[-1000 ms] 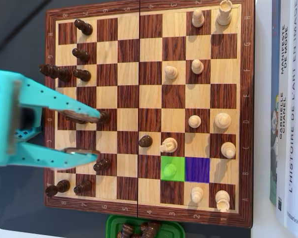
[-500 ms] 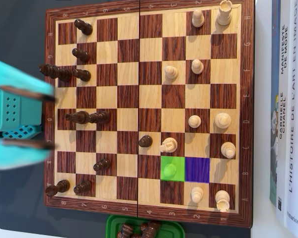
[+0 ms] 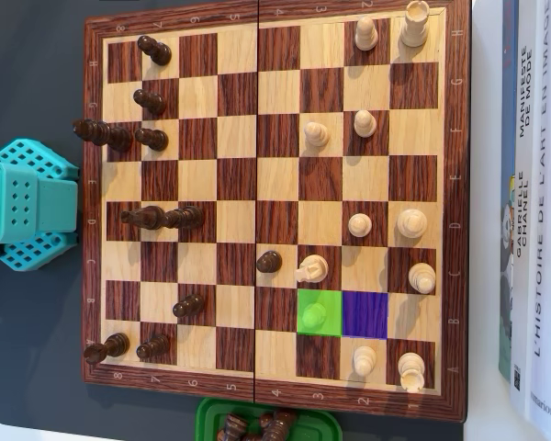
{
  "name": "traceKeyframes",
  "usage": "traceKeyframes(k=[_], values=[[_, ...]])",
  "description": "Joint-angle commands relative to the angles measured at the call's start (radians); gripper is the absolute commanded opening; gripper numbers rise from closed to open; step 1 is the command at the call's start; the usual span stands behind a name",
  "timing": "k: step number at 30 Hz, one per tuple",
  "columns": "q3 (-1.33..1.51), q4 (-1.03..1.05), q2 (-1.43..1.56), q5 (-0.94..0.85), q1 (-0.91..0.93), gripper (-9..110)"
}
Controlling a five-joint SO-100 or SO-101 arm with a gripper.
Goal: Play chess
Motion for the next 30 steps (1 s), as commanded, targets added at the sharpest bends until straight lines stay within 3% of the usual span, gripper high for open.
traceKeyframes(k=[1,12,23,30], values=[[0.026,-0.147,0.014,0.003,-0.002,17],[0.126,-0.730,0.014,-0.003,-0.002,17],[0.126,-0.991,0.014,-0.008,0.005,17],[0.126,-1.002,0.014,-0.006,0.006,17]])
